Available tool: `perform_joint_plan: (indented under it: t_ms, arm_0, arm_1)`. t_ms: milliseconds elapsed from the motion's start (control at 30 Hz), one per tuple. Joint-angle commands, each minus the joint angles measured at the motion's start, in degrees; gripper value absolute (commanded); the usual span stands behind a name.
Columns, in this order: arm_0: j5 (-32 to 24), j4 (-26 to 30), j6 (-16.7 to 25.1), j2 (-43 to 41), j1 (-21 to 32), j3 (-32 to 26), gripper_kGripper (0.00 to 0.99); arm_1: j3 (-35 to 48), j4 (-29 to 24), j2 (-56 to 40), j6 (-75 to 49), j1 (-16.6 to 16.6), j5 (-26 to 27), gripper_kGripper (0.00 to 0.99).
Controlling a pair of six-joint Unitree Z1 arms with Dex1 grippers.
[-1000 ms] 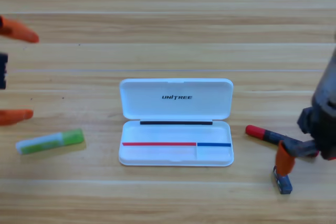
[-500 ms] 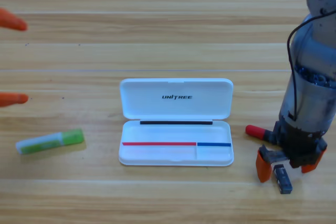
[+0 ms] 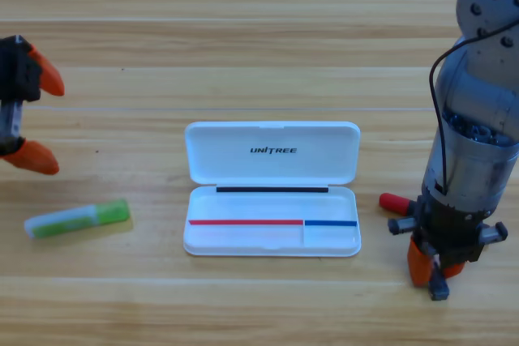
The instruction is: Clean up eraser and pencils
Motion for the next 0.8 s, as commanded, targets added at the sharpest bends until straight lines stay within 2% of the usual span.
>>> perform_joint_plan:
  t_ms: [33,200,400,500,600,700,800]
  arm_0:
    - [-1.29,-0.04,0.44,7.39,7.17,-0.09,0.919]
    - [0.29,-3.29,-1.41,11.08,8.75,1.58,0.922]
    - [2.67,-9.18,-3.95,13.37,8.66,5.62,0.937]
    - [3.46,-11.99,-5.10,13.89,7.34,7.91,0.933]
    - [3.99,-13.92,-6.06,14.07,5.94,10.19,0.928]
    - [4.25,-14.80,-6.77,14.33,5.32,11.51,0.930]
    - [4.16,-15.68,-6.86,14.86,4.97,12.66,0.931]
  arm_1:
    - [1.35,-1.97,5.33,-0.41,1.63,0.46,0.020]
    - [1.61,-0.74,3.83,-3.49,1.63,0.64,0.000]
    - [-7.18,11.91,0.32,-16.41,1.63,0.73,0.000]
    - [-11.66,15.52,-0.65,-23.35,2.60,0.37,0.000]
    - [-13.42,16.31,-1.18,-27.57,3.30,0.20,0.000]
    - [-16.76,19.29,-0.12,-42.69,4.53,2.31,0.000]
    - [-19.57,21.23,1.55,-52.80,5.76,3.45,0.000]
